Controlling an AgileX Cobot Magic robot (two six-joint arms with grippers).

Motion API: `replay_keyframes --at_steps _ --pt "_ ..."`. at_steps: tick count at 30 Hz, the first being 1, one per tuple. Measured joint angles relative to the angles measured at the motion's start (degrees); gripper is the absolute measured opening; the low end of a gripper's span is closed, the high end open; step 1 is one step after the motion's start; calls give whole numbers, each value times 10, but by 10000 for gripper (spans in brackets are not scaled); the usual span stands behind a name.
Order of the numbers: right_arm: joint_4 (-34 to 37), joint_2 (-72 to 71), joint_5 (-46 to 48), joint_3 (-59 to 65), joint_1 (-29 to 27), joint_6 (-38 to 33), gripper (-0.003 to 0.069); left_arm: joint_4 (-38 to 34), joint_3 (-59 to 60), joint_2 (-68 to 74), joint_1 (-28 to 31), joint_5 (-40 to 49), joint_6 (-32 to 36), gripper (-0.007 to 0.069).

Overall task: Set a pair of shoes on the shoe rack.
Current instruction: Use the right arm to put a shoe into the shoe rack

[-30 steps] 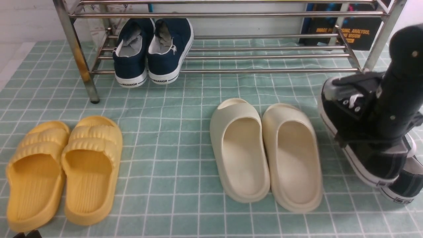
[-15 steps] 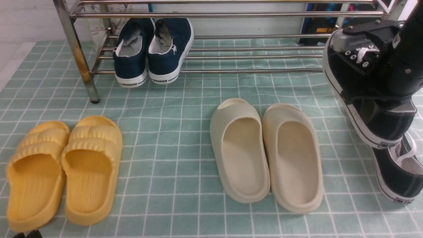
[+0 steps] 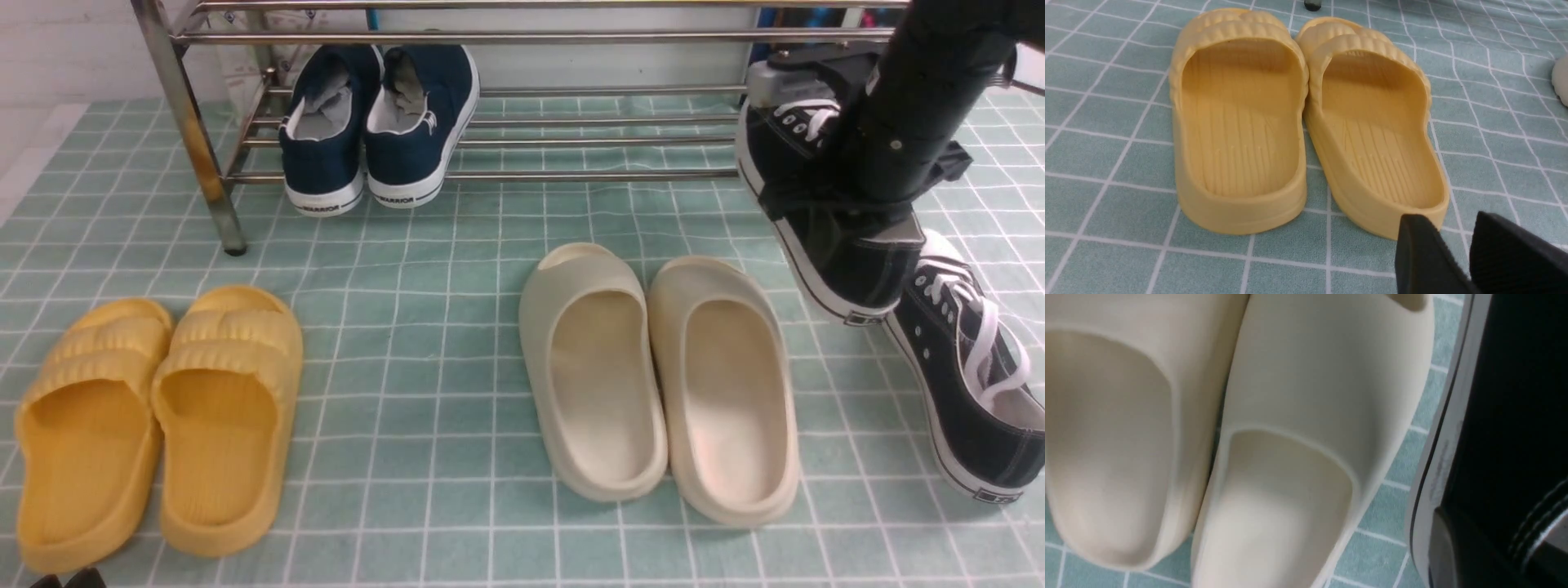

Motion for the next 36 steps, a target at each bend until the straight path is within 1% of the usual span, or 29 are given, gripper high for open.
replay_keyframes --at_steps 8,17,24,36 --pt "6 93 2 -138 0 0 27 0 0 0 0 0 0 201" --pt "30 182 3 -249 0 -5 32 0 0 0 0 0 0 211" --pt "41 218 3 -303 0 -5 35 0 0 0 0 0 0 217" --pt "45 220 3 -321 0 -31 37 0 0 0 0 0 0 224"
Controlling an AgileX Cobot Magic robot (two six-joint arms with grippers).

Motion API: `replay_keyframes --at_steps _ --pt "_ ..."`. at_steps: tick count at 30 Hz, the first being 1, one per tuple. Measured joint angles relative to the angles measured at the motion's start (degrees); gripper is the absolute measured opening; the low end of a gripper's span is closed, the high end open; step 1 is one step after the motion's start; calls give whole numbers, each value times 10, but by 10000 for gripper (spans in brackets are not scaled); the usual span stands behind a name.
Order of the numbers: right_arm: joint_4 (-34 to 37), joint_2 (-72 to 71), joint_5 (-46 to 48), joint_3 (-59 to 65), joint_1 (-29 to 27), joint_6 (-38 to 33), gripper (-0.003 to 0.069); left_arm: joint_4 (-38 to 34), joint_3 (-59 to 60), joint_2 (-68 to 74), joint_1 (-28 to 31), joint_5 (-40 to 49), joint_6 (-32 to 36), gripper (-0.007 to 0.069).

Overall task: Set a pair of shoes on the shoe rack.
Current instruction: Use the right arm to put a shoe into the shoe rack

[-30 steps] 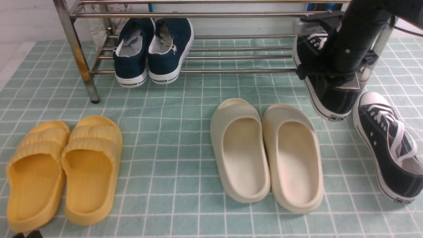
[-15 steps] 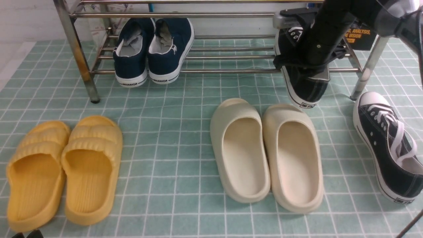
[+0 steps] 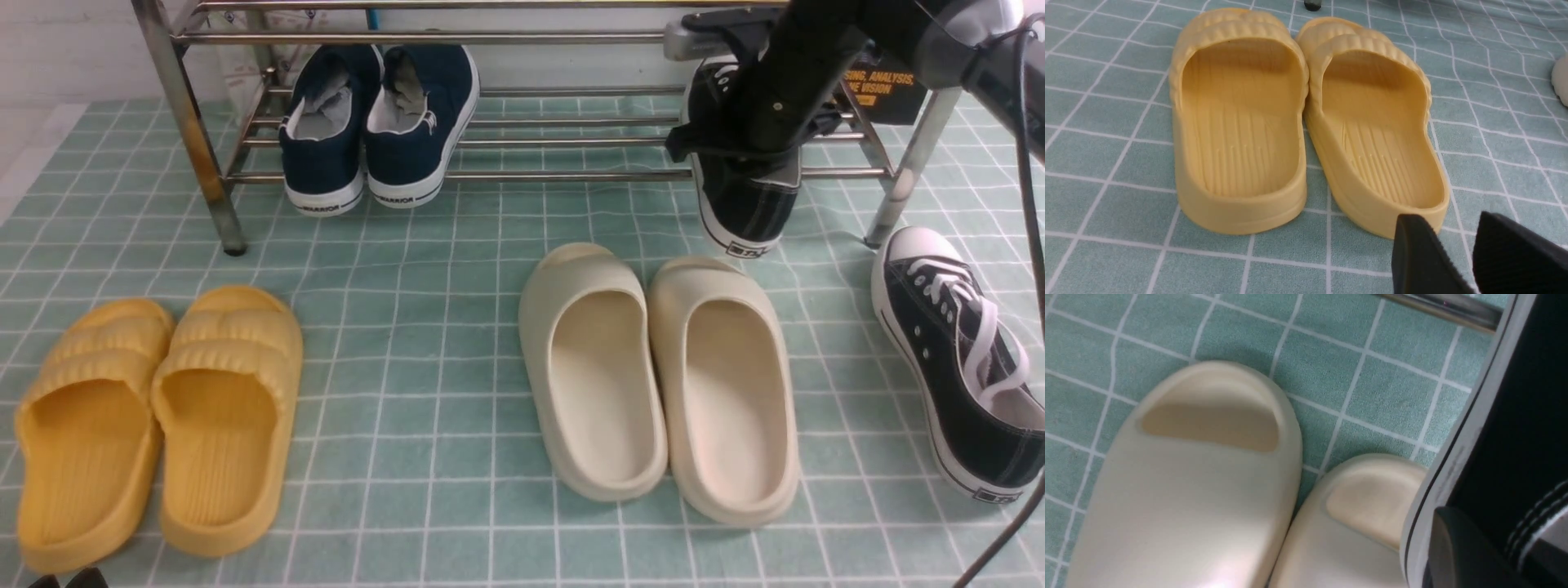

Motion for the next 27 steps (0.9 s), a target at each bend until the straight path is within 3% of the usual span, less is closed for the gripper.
replay_keyframes --at_steps 27 --pt "11 32 -39 -46 0 -43 59 0 0 0 0 0 0 237"
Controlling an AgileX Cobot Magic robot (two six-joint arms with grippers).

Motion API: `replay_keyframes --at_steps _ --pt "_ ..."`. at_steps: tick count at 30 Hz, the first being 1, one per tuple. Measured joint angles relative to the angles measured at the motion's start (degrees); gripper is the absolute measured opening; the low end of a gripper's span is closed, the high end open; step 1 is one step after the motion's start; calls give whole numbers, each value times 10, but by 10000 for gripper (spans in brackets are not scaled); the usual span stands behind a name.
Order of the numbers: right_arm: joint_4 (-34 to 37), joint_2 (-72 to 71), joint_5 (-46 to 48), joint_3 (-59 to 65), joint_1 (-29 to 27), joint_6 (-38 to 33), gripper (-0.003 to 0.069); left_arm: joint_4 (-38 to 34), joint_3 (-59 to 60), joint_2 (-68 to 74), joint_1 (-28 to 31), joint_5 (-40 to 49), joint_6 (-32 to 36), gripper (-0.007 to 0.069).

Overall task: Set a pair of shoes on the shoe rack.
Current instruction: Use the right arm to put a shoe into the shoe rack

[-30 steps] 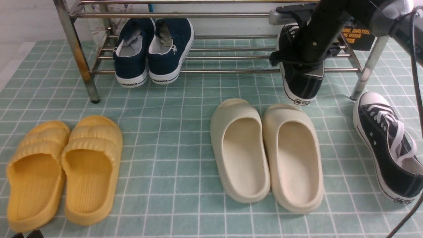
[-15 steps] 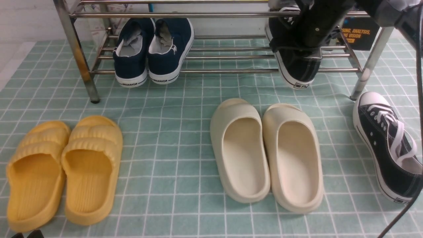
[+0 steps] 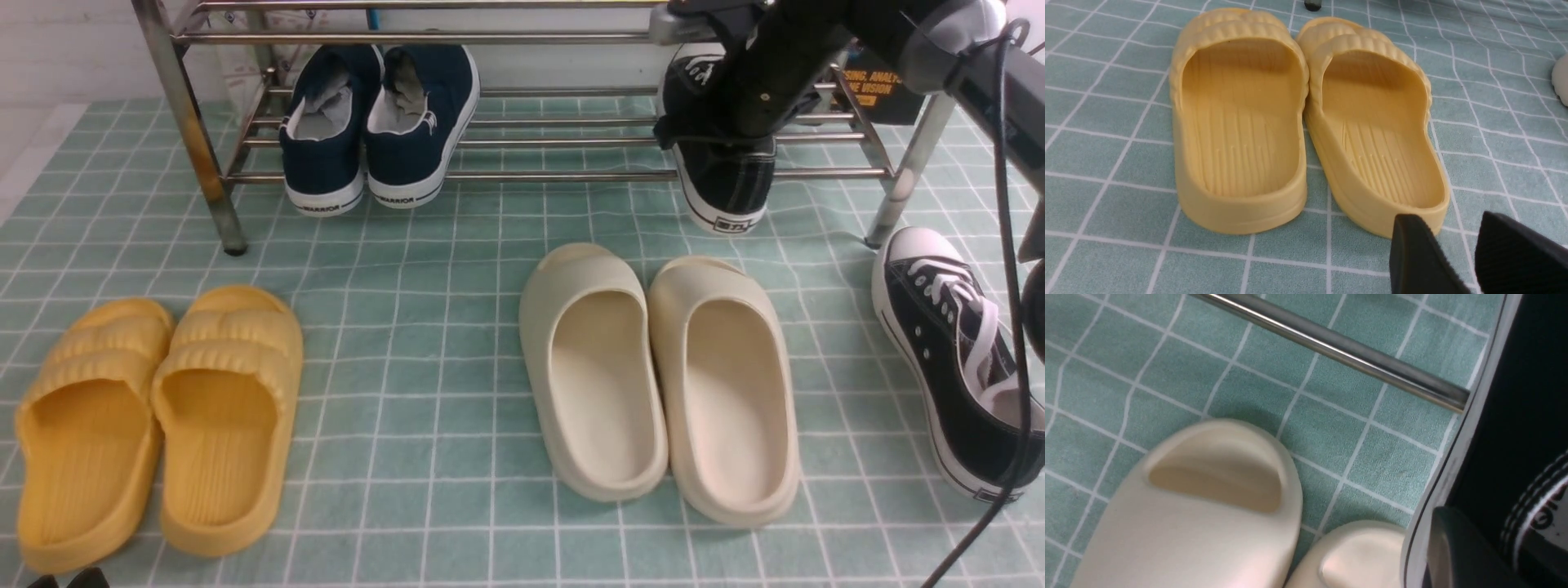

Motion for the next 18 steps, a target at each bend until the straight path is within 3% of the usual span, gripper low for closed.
replay_keyframes --at_steps 7,9,18 --pt "0 0 -15 -1 0 0 88 0 0 0 0 0 0 237" --pt "1 0 -26 -1 0 0 137 0 0 0 0 0 0 237" --pt "-6 -12 -9 -1 0 -2 504 0 0 0 0 0 0 237"
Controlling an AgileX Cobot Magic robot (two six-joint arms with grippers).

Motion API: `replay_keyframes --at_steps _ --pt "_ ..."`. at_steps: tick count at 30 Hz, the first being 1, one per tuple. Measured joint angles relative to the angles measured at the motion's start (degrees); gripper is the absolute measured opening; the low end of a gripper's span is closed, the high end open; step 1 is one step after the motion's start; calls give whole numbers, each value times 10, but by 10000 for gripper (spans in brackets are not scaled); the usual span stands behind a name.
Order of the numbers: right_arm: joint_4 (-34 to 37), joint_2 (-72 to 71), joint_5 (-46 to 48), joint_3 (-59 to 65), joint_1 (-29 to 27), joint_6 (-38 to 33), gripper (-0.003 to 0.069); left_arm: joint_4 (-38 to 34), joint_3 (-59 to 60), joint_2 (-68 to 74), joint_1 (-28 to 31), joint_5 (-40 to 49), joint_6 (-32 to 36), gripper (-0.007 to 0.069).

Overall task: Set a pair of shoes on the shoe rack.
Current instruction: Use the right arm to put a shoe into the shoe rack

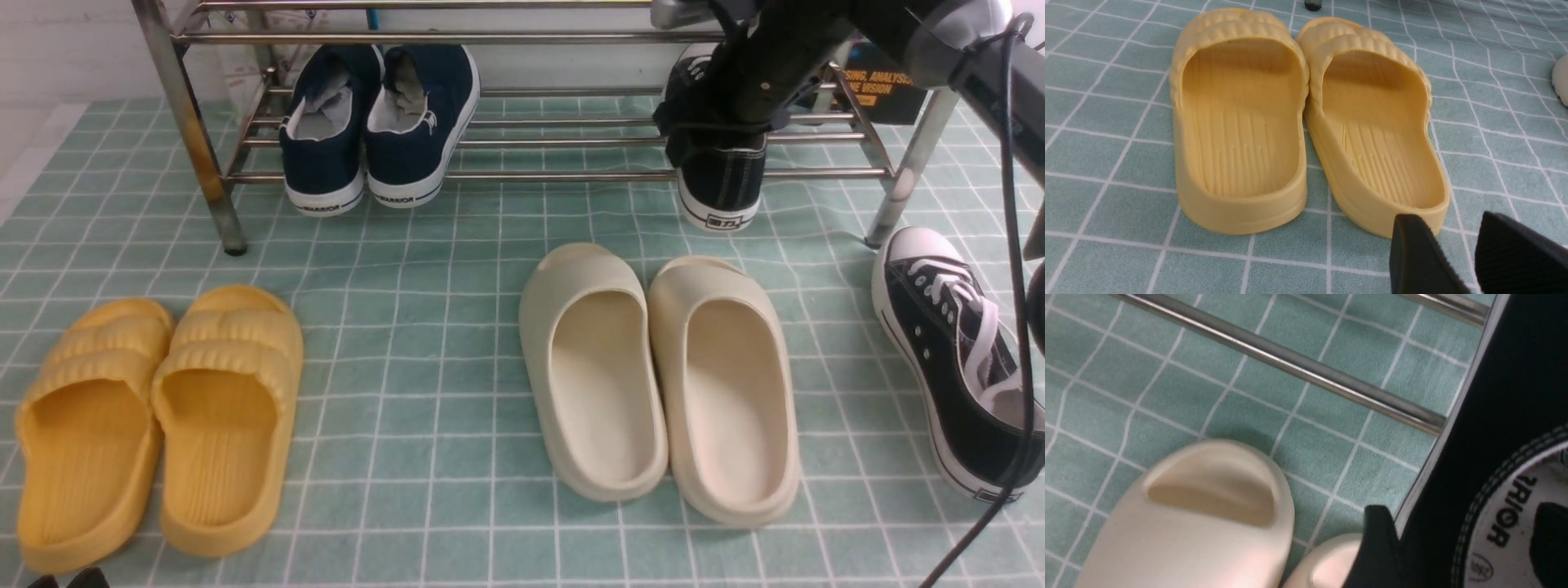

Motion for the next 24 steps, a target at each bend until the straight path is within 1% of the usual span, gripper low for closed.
replay_keyframes --at_steps 2,4,5,9,10,11,13,14,15,16,17,18,19,21,22,24 --pt "-2 -12 18 0 0 -1 530 0 0 0 0 0 0 237" --pt "-4 -27 33 0 0 -3 537 0 0 0 0 0 0 237" --pt "-5 -34 35 0 0 -6 533 0 0 0 0 0 0 237" --pt "-7 -55 37 -1 0 -14 479 0 0 0 0 0 0 237" --pt "-7 -64 37 1 0 -14 428 0 0 0 0 0 0 237" --pt "-7 -72 37 5 0 -12 398 0 0 0 0 0 0 237" --pt "-7 -93 37 27 2 -10 311 0 0 0 0 0 0 237" --pt "-7 -108 37 47 3 -10 246 0 0 0 0 0 0 237" --pt "-8 -110 37 51 4 -10 236 0 0 0 0 0 0 237" --pt "-10 -130 37 92 7 -10 160 0 0 0 0 0 0 237" --pt "-10 -133 37 92 7 -10 150 0 0 0 0 0 0 237" --pt "-10 -154 37 134 10 -10 80 0 0 0 0 0 0 237" --pt "-12 -168 37 173 11 -10 32 0 0 0 0 0 0 237" --pt "-14 -181 36 206 12 -10 2 0 0 0 0 0 0 237" --pt "-15 -193 36 243 12 -11 -3 0 0 0 0 0 0 239" --pt "-16 -208 36 272 12 -16 -4 0 0 0 0 0 0 239"
